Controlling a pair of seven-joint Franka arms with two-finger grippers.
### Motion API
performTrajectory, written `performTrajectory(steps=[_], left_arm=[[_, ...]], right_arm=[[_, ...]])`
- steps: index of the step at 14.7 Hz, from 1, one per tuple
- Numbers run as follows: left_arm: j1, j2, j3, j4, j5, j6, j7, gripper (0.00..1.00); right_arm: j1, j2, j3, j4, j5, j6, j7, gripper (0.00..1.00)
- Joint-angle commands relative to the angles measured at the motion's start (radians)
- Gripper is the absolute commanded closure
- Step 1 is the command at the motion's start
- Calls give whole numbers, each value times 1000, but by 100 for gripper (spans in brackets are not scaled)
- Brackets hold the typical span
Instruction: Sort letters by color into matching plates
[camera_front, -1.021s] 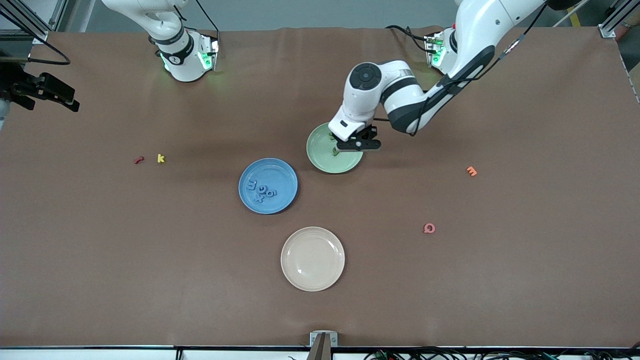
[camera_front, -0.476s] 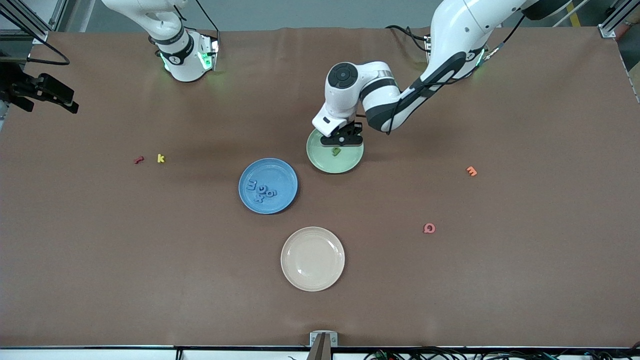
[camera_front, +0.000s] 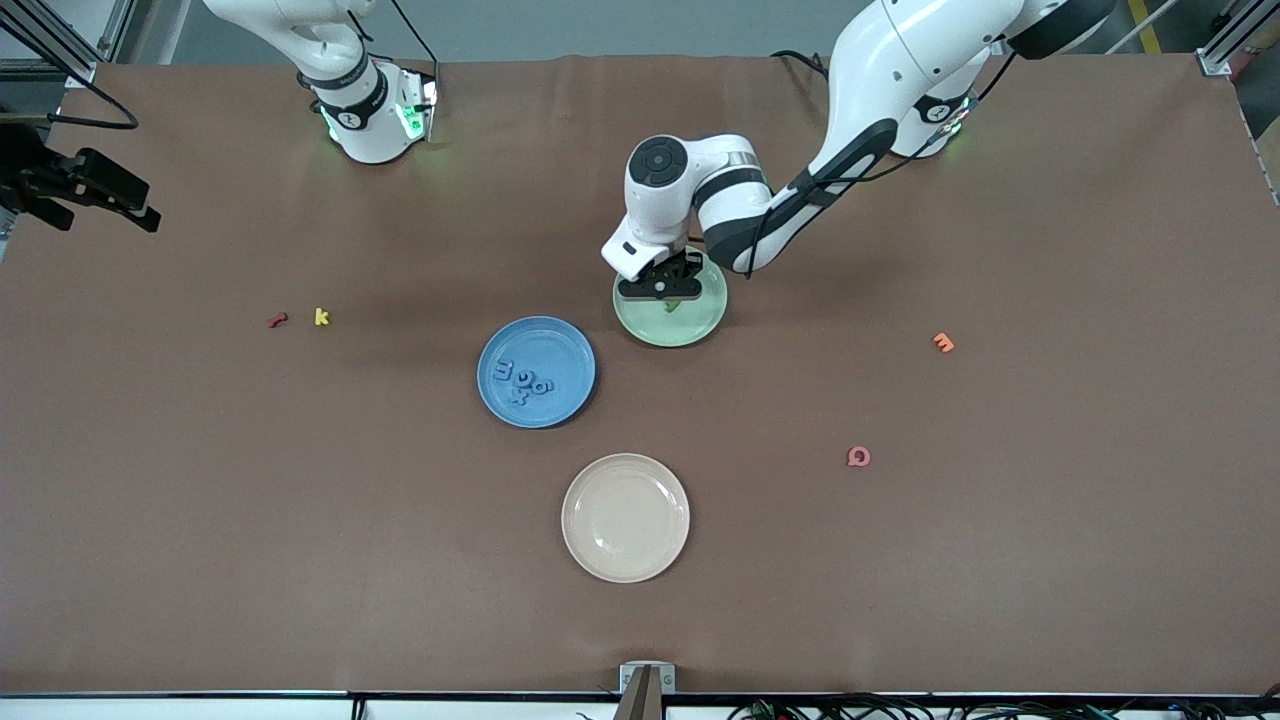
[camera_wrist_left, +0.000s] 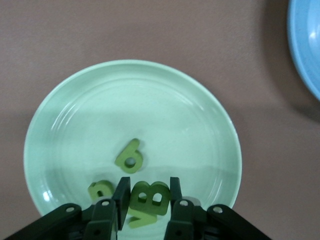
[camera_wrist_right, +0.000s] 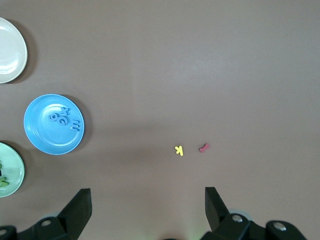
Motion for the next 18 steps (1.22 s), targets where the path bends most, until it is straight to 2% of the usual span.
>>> performTrajectory(steps=[1,7,9,10,11,12,18], left_arm=[[-50,31,34,65,-15,-13,-11,77],[-110,55,82,127,-16,-13,-11,75],[-110,55,82,125,-13,-13,-3,65],[-110,55,84,124,-13,-13,3,47],[-110,55,84,122,-13,-13,2,17],[-109,54,84,122,-13,-13,2,1],[-55,5,79,121,-15,-22,-9,1]], right_arm=[[8,-26,-11,-26,22,11,-11,0],[10,-27,-11,-28,4,9,-26,0],[11,-27,-10,-28,1,8,-27,0],[11,-27,-10,-28,-4,8,-27,0],[11,-27,-10,-28,-4,8,-27,0],[11,-27,-10,-28,-4,8,-27,0],[11,-27,-10,-28,-4,8,-27,0]])
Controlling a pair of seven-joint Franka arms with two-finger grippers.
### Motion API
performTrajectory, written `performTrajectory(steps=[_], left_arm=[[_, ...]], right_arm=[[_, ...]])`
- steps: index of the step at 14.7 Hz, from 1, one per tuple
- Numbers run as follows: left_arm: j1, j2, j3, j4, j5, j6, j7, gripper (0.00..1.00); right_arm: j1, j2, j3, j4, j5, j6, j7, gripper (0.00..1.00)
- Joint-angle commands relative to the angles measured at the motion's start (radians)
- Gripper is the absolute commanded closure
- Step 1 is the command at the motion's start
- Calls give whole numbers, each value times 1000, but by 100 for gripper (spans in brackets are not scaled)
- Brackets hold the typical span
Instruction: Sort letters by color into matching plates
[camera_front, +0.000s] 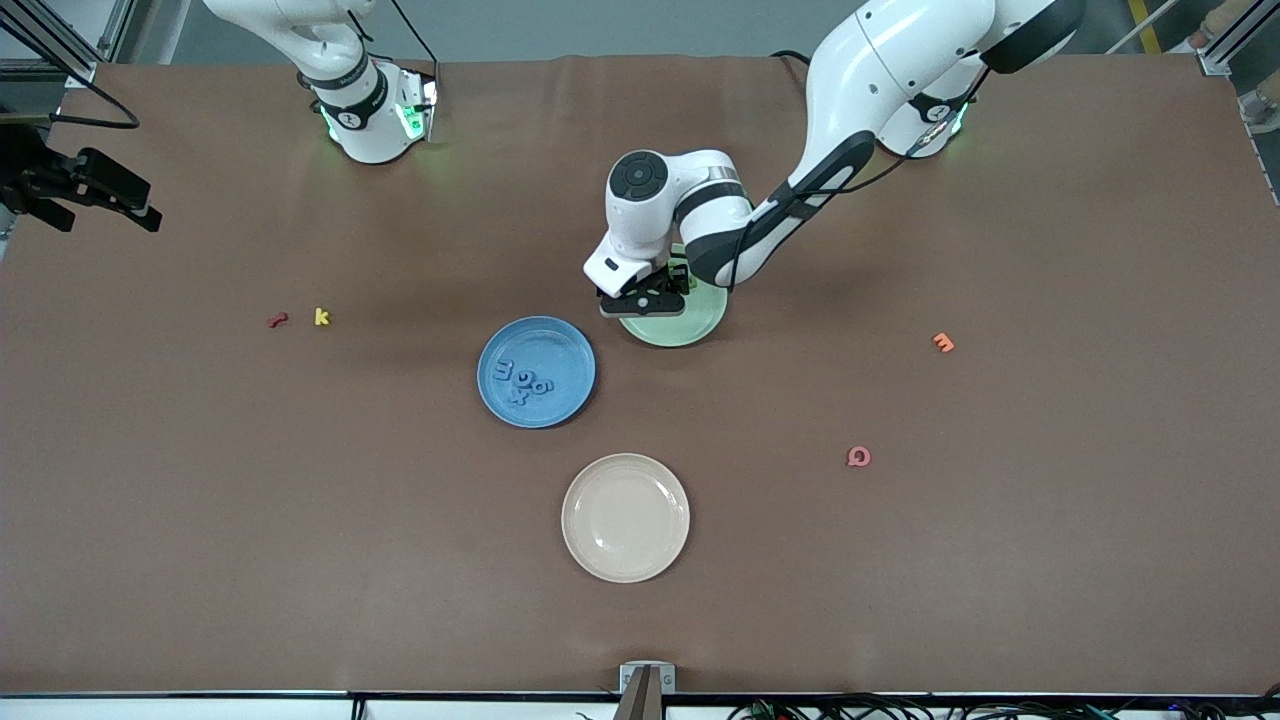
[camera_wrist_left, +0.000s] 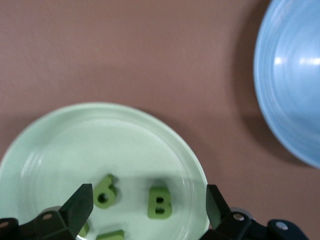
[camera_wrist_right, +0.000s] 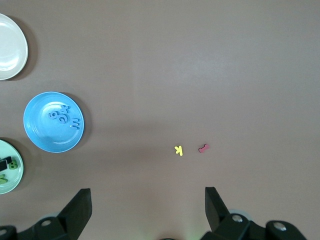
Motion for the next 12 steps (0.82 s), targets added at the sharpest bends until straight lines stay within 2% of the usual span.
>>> performTrajectory(steps=[1,4,8,10,12], left_arm=[[29,-54,2,2,-15,-21,-2,1],[120,-79,-35,-1,-15,-24,3,1],[297,-106,-162,-16,-21,-63,44,1],[319,-169,-158,-53,-94,-64,133,1],[377,-264,-153,-102,-264,-64,341,1]], right_arm=[[11,-27,-10,-25,-3,8,-11,0],[14,-27,-8,-25,-29,8,-18,0],[15,-27,-7,-25,-39,8,-34,0],[13,-27,-7,-25,-39,6,-32,0],[13,-27,-7,-25,-52,6,-32,0]])
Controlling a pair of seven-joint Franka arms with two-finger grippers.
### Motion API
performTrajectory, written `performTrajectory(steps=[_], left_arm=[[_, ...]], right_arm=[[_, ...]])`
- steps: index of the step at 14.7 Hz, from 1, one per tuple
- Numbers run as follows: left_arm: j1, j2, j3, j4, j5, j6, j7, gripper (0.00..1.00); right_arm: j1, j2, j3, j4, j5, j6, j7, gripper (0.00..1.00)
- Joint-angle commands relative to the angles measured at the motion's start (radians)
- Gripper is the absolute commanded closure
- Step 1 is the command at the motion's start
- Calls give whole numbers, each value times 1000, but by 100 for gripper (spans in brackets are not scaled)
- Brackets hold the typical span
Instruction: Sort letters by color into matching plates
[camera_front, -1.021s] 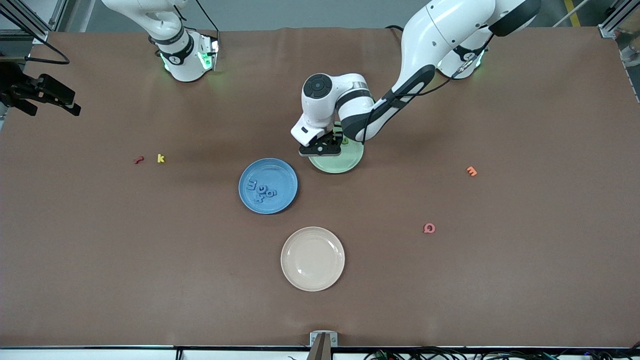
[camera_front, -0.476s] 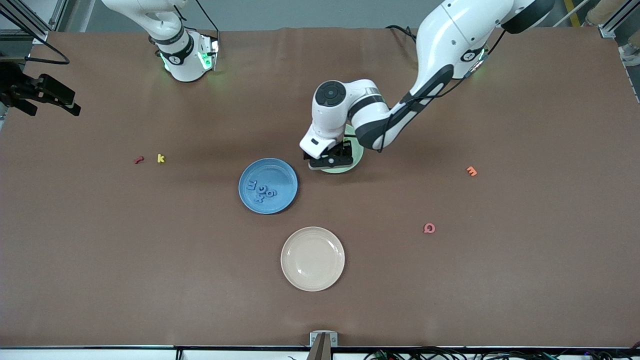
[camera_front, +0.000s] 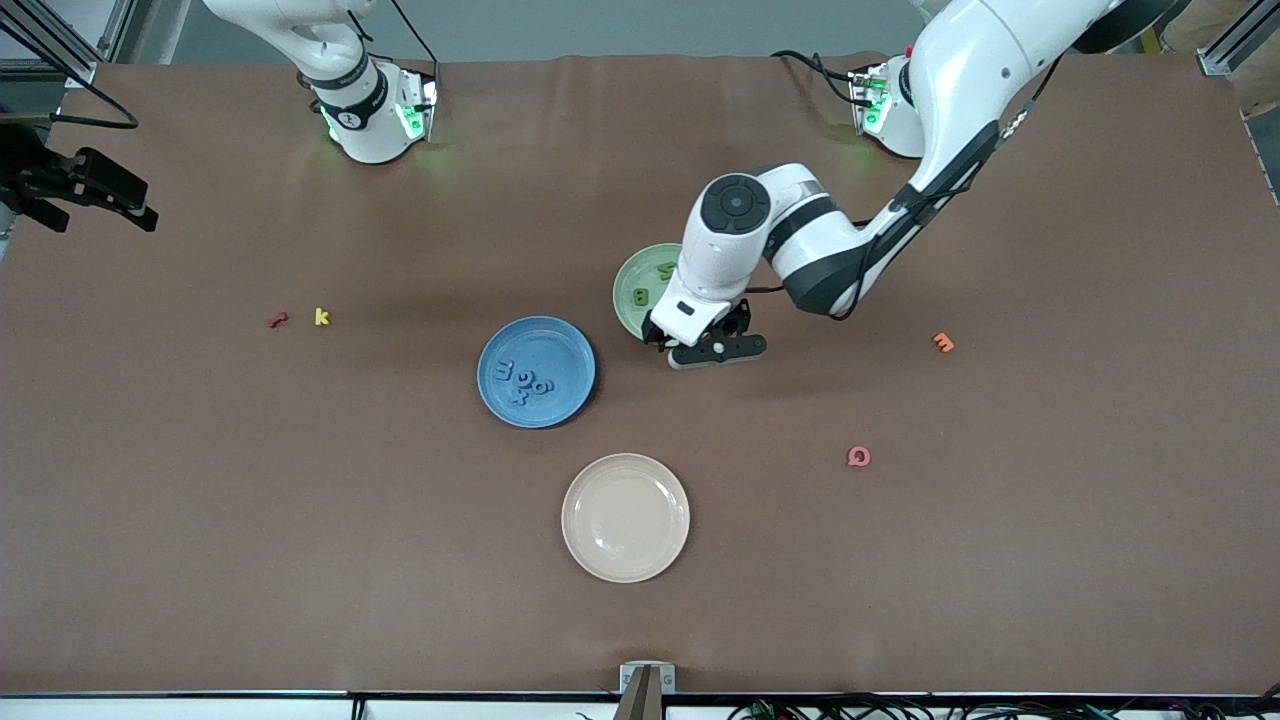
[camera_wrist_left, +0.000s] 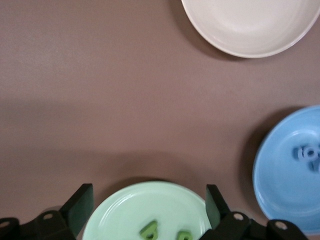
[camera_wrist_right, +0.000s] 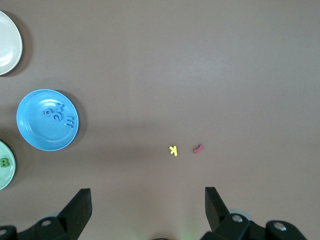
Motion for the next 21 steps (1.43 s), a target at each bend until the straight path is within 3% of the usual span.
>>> performTrajectory(steps=[1,7,10,15,21], left_arm=[[76,-183,7,-113,-219,-9,236,1],[327,-428,26,-280,-558,-9,701,2],[485,-488,26,-303,-599,-10,852,2],[679,-571,26,-283,-606,-66,990,2],[799,-594,35,-64,-603,-352,1108,1]], right_arm=[[13,-27,-7,-27,-28,6,-10,0],[13,-27,-7,-24,-28,3,-10,0],[13,-27,-7,-27,-28,2,-8,0],[13,-27,-7,-27,-27,6,-8,0],[14,-26,-7,-27,-27,8,-8,0]])
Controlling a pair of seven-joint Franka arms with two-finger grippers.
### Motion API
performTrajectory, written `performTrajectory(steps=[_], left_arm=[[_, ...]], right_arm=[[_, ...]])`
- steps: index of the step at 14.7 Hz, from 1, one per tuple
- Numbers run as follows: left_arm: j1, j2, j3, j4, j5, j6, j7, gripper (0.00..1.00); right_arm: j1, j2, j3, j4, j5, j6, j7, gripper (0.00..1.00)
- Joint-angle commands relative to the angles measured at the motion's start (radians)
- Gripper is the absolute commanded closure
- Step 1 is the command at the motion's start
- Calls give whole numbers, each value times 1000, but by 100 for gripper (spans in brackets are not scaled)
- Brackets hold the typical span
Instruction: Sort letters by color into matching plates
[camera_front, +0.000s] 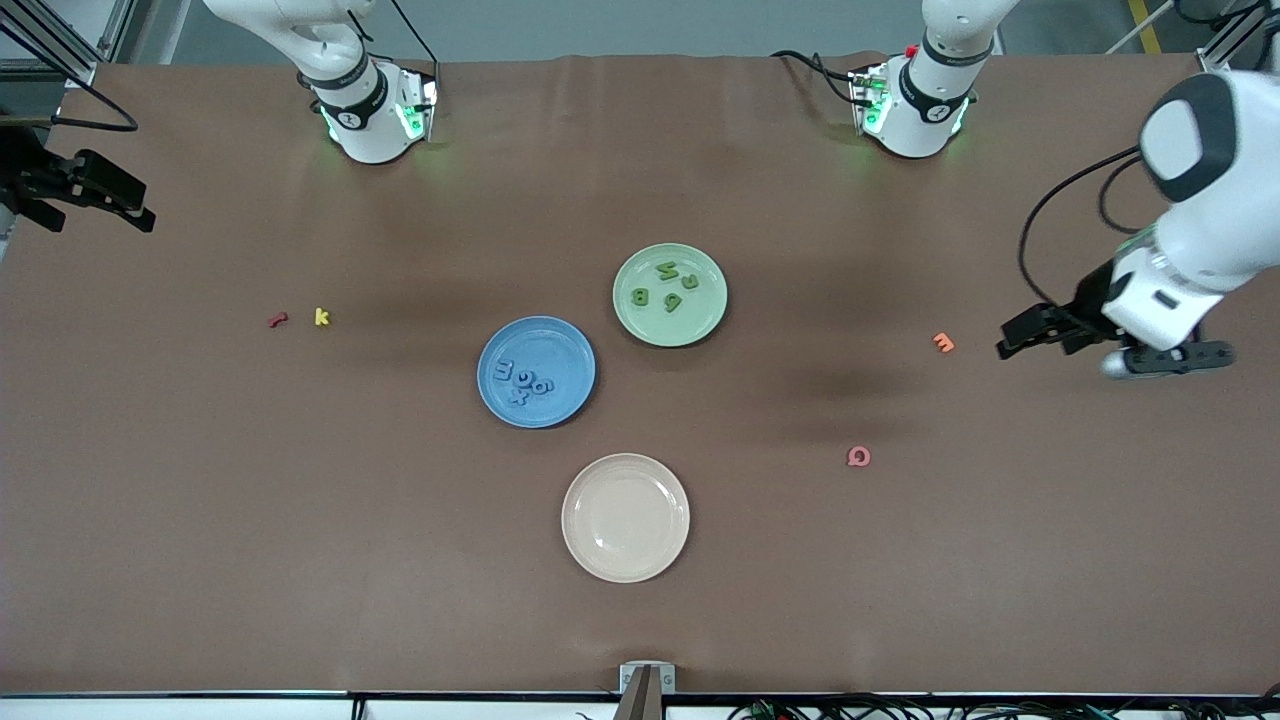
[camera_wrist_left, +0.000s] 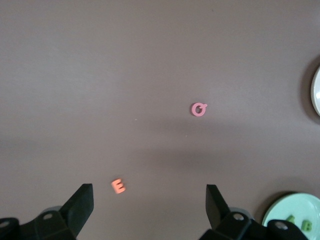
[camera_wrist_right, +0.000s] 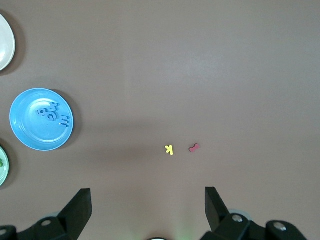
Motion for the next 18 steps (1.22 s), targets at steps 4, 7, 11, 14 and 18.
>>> performTrajectory(steps=[4,7,11,14,18], left_arm=[[63,-7,33,244,-9,-246,69,1],[63,-7,41,330,52,-249,69,1],[62,3,41,364,68,-249,69,1],[62,5,41,393,69,-249,76,1],[59,-3,33,398,95,-269,78,1]], right_arm=[[18,-24,-7,-20,-3,14,-8,0],[21,-24,-6,-20,-2,13,-6,0],[17,-25,-9,-20,0,4,-6,0],[15,-24,-10,-23,1,2,-3,0],[15,-25,-10,-23,5,-1,-3,0]])
